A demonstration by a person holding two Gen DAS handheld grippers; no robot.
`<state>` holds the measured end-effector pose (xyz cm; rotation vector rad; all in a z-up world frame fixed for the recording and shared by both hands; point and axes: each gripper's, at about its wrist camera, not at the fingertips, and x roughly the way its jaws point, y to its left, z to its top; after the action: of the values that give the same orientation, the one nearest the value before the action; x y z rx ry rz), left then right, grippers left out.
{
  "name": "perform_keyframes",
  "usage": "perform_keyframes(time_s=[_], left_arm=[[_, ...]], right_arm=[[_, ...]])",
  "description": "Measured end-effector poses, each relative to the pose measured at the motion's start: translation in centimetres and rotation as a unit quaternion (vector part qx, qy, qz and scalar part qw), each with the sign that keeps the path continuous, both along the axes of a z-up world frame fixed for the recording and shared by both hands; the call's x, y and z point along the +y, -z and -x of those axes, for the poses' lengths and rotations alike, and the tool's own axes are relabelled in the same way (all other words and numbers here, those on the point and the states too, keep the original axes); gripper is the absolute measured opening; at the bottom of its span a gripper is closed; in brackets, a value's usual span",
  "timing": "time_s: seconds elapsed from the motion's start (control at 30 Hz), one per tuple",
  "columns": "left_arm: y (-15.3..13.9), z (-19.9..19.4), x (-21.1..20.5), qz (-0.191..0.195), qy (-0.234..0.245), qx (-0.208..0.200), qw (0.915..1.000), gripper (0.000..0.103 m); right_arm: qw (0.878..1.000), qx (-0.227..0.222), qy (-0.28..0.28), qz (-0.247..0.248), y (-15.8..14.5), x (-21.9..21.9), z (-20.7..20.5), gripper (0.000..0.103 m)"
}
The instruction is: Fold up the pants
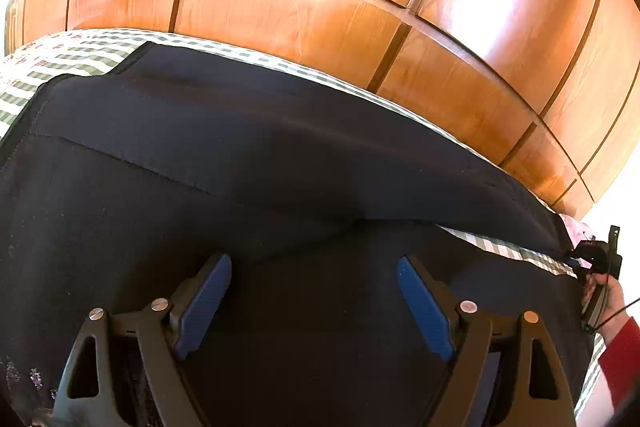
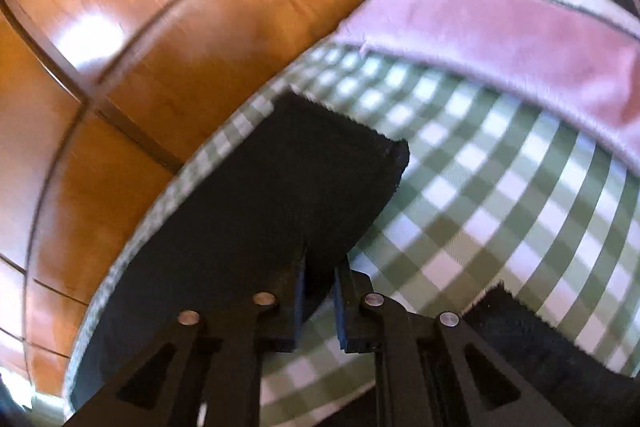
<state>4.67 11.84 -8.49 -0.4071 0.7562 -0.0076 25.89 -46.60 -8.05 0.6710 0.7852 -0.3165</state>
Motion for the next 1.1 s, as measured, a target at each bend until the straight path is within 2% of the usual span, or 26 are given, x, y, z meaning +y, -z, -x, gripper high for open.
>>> perform_keyframes(time_s=[0.03,0.07,0.1,0.17,0.3,0.4,0.5,0.6,0.73,0.77,0.8,0.87,0.97,1.1], left_arm=[[0.0,0.1,0.1,0.001,0.0,-0.001,1.0,0.087],[0.0,0.1,0.1,0.002,0.001,-0.002,1.0,0.087],[0.0,0.1,0.1,0.003,0.002,-0.002,1.0,0.087],[0.0,0.0,0.1,0.004,0.003,-0.003,1.0,0.088],[0.0,0.0,0.1,0.006,0.004,-0.002,1.0,0.089],[-0.1,-0.1,0.1,0.005,0.005,0.001,1.0,0.089],[-0.2,-0.5,0.0,0.003,0.005,0.005,1.0,0.089],[-0.3,-0.4,0.0,0.004,0.005,0.008,0.9999,0.089],[-0.9,-1.0,-0.2,-0.004,0.014,0.034,0.9993,0.088],[-1.3,-1.2,-0.1,0.002,0.02,0.037,0.9991,0.086],[-1.8,-1.5,0.3,0.023,0.029,0.034,0.9987,0.083],[-3.0,-2.5,1.7,0.058,0.034,0.025,0.9974,0.083],[-4.9,-4.5,4.2,0.059,0.001,0.012,0.9982,0.083],[-6.2,-8.4,9.1,0.026,-0.072,0.015,0.9969,0.082]], right_arm=[[1.0,0.004,0.005,0.014,-0.5,0.5,0.1,0.027],[0.999,0.003,0.011,0.03,-1.1,1.1,0.4,0.042],[0.999,-0.009,0.015,0.044,-2.0,2.2,1.0,0.047],[0.998,-0.031,-0.002,0.053,-3.0,4.2,1.6,0.047],[0.989,-0.039,-0.109,0.097,-3.9,11.8,1.9,0.047],[0.969,-0.051,-0.192,0.144,-4.1,17.7,1.7,0.047],[0.951,-0.047,-0.246,0.18,-3.7,21.9,0.8,0.047],[0.944,0.006,-0.263,0.2,-1.7,23.4,-0.9,0.048],[0.943,0.003,-0.257,0.209,-1.5,24.0,-1.3,0.05],[0.942,0.003,-0.256,0.215,-1.4,24.3,-1.2,0.05],[0.942,0.003,-0.255,0.217,-1.4,24.1,-1.2,0.05],[0.943,0.003,-0.255,0.215,-1.8,23.6,-0.5,0.051],[0.944,0.0,-0.254,0.211,-1.8,23.5,-0.5,0.051],[0.944,-0.001,-0.254,0.212,-1.7,23.5,-0.9,0.051]])
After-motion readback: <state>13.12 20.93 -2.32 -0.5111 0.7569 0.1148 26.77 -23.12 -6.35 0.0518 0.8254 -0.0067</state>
